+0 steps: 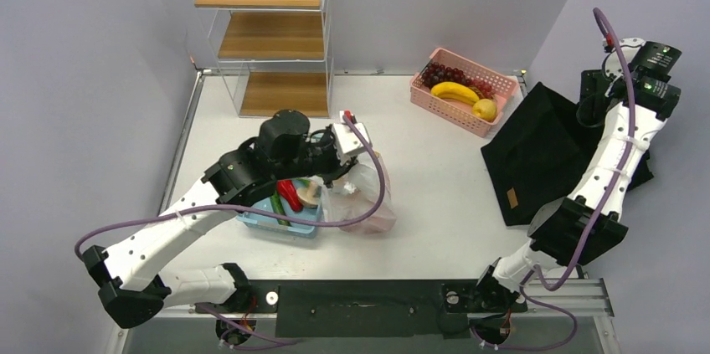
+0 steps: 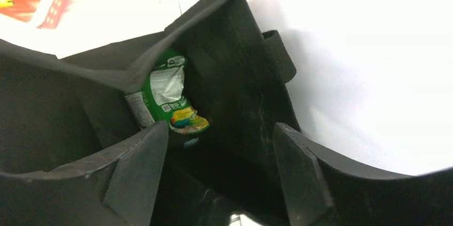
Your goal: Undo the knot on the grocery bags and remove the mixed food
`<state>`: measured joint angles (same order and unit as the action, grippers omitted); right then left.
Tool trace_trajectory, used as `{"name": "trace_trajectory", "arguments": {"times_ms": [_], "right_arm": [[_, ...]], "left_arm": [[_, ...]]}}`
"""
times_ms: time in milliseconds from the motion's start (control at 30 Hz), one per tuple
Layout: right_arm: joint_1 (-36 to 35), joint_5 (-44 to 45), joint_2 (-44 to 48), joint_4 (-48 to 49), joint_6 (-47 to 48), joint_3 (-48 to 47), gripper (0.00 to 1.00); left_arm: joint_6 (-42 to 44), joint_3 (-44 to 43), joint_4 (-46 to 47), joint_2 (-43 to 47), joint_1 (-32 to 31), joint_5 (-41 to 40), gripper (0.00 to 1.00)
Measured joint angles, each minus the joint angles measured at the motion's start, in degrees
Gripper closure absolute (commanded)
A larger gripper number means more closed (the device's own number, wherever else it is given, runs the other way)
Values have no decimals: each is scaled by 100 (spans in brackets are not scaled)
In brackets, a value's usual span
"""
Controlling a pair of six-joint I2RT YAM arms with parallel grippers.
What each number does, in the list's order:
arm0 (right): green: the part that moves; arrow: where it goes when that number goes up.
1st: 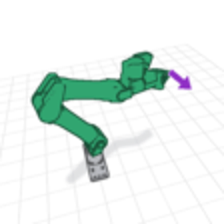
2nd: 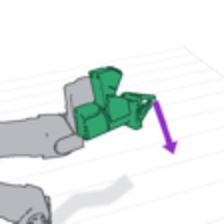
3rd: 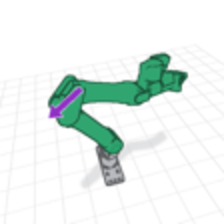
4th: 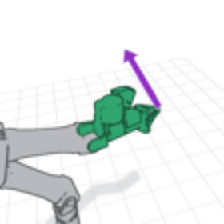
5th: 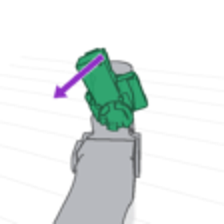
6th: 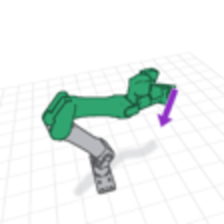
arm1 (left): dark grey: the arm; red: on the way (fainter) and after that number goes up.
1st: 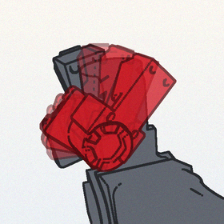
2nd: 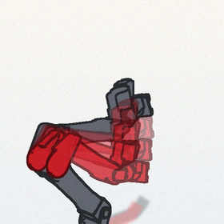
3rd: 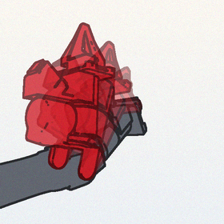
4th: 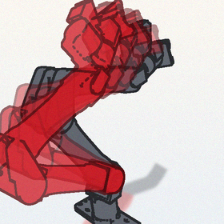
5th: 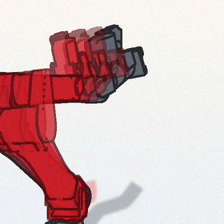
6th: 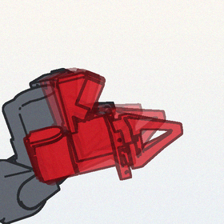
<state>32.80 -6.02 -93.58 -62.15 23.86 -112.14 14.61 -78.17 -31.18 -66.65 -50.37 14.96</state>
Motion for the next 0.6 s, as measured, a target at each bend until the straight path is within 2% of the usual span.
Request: {"name": "trace_trajectory", "arguments": {"times_ms": [133,267,433,600], "right_arm": [[-146,-11,345,44,-136,0,28],[-422,-262,850,44,-326,-7,28],[-662,-1161,1506,42,-601,13,30],[-719,-2214,2409,46,-605,859,30]], "left_arm": [[-63,114,-37,-245,-295,-184,100],[-393,107,33,-907,-319,-439,100],[-1067,-240,177,-2262,-234,-601,100],[-1954,-981,286,-3536,271,-540,100]]}}
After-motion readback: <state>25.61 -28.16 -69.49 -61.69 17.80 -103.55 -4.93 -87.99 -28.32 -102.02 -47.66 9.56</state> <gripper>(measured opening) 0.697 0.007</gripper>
